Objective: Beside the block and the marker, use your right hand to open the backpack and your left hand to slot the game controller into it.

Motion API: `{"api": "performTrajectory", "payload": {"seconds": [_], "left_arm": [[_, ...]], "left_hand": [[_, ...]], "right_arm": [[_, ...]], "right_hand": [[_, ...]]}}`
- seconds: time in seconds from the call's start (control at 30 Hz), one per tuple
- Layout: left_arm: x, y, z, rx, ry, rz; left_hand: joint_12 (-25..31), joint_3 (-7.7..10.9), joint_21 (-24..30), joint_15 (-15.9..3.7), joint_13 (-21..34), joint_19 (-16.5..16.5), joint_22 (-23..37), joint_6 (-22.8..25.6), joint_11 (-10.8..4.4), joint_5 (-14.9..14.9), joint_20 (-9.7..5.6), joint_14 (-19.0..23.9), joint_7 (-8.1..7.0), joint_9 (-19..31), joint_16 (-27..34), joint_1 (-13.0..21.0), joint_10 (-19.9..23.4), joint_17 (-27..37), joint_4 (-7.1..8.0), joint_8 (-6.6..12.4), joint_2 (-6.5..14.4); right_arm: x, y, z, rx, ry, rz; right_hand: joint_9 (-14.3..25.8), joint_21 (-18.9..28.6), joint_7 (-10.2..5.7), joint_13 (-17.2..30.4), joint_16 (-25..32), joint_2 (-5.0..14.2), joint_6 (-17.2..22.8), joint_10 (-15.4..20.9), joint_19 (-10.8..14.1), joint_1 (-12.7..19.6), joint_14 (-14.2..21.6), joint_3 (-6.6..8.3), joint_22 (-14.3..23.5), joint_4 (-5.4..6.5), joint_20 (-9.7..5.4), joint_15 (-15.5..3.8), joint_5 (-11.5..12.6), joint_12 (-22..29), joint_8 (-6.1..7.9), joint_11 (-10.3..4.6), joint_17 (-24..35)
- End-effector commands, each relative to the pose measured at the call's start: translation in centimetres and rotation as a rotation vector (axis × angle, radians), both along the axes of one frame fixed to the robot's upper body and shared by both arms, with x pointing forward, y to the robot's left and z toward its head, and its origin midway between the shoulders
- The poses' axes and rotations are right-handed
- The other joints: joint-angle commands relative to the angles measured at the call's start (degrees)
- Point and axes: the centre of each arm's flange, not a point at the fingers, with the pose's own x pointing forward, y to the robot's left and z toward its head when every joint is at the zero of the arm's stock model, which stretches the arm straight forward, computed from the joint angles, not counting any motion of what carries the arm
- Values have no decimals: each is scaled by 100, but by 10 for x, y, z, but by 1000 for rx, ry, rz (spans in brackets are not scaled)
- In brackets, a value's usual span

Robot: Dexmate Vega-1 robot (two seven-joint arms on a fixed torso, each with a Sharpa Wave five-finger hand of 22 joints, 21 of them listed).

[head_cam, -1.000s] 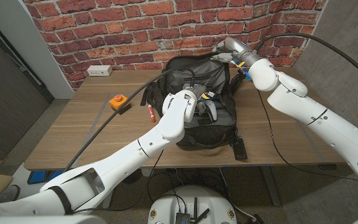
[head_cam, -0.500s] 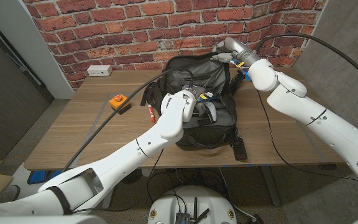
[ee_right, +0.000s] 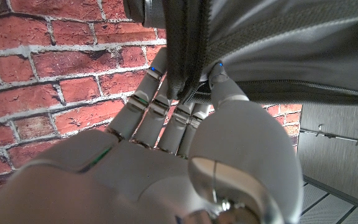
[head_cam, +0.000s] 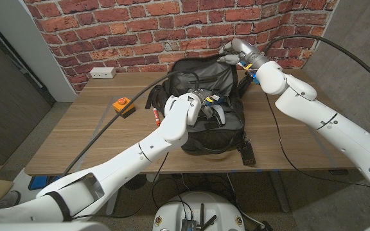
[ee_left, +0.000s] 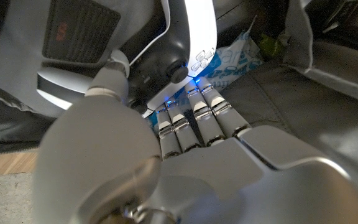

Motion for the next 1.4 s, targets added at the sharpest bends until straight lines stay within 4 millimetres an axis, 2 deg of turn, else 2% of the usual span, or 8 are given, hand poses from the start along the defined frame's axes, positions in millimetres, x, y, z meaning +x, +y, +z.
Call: {"api": "performTrajectory", "payload": {"seconds": [0.03, 0.4, 0.63, 0.73, 0.97, 1.03, 1.17, 1.4], "left_arm": [[-4, 0, 2, 10, 39, -11], [-10, 2, 3, 7, 74, -31], [-14, 4, 5, -4, 76, -39], [-16, 3, 5, -1, 76, -43], [-18, 3, 5, 2, 84, -48], [-18, 3, 5, 3, 85, -50], [-20, 4, 5, 13, 100, -53], [-29, 10, 7, 0, 83, -99]], "left_hand": [[-7, -98, -51, -897, 8, -118, 3, -122, 22, 1, -690, -233, 6, 20, -2, -73, -178, -10, 8, 48, -152], [-22, -264, -105, -737, -5, -393, -15, -637, 230, 20, -608, -786, 74, 8, 15, -145, -770, -7, 15, 24, -183], [-19, -321, -124, -715, -8, -510, -22, -760, 298, 15, -597, -966, 110, 2, 8, -189, -935, -7, 24, 32, -208], [-2, -371, -120, -584, -12, -644, -31, -872, 335, 5, -578, -1230, 129, -5, 19, -234, -1136, -6, 37, 53, -197], [4, -440, -142, -490, -13, -823, -40, -1088, 419, -16, -564, -1466, 112, -12, 12, -315, -1309, -9, 53, 35, -217], [-6, -485, -139, -433, -14, -939, -43, -1277, 509, -30, -568, -1603, 141, -16, 27, -382, -1507, -9, 64, 28, -218], [-13, -513, -173, -388, -15, -1121, -49, -1364, 536, -38, -557, -1777, 148, -19, 8, -426, -1660, -10, 67, 38, -217], [46, -537, -145, -398, -17, -1152, -51, -1240, 500, -41, -539, -1753, 206, -20, 57, -495, -1596, -9, 92, 110, -185]], "right_arm": [[-2, 2, -3, 0, 1, 5], [-3, 3, -4, 1, 0, 10], [-4, 4, -5, 2, -3, 11], [-4, 4, -5, 2, -3, 12], [-3, 4, -6, 3, 0, 15], [-2, 4, -6, 3, 1, 16], [-1, 2, -5, 3, -1, 17], [0, 1, -4, 5, -11, 11]], "right_hand": [[24, 43, -13, 28, -32, 56, 58, 34, -18, 27, 40, 31, 16, 3, -702, -444, 26, -10, 9, 7, 17], [25, 77, -10, 31, -33, 48, 58, 43, -28, 26, 47, 32, 9, -2, -696, -450, 28, -24, -4, 12, 27], [26, 98, -3, 38, -41, 50, 79, 50, -38, 22, 42, 37, 4, 0, -697, -447, 29, -28, -3, 2, 28], [27, 105, -5, 36, -39, 44, 76, 54, -41, 20, 45, 34, 2, -1, -697, -444, 29, -32, -7, 19, 32], [27, 126, 1, 40, -45, 46, 77, 56, -54, 14, 43, 36, -3, 2, -696, -442, 29, -41, -16, 14, 35], [27, 133, -2, 42, -48, 42, 78, 50, -56, 14, 40, 36, -4, 0, -696, -442, 29, -45, -18, 20, 36], [28, 145, 1, 43, -49, 43, 68, 60, -59, 12, 41, 37, -7, 0, -695, -443, 30, -47, -26, 24, 39], [29, 164, 9, 47, -51, 47, 83, 56, -73, 12, 43, 42, -11, 0, -696, -443, 31, -58, -28, 9, 44]]}}
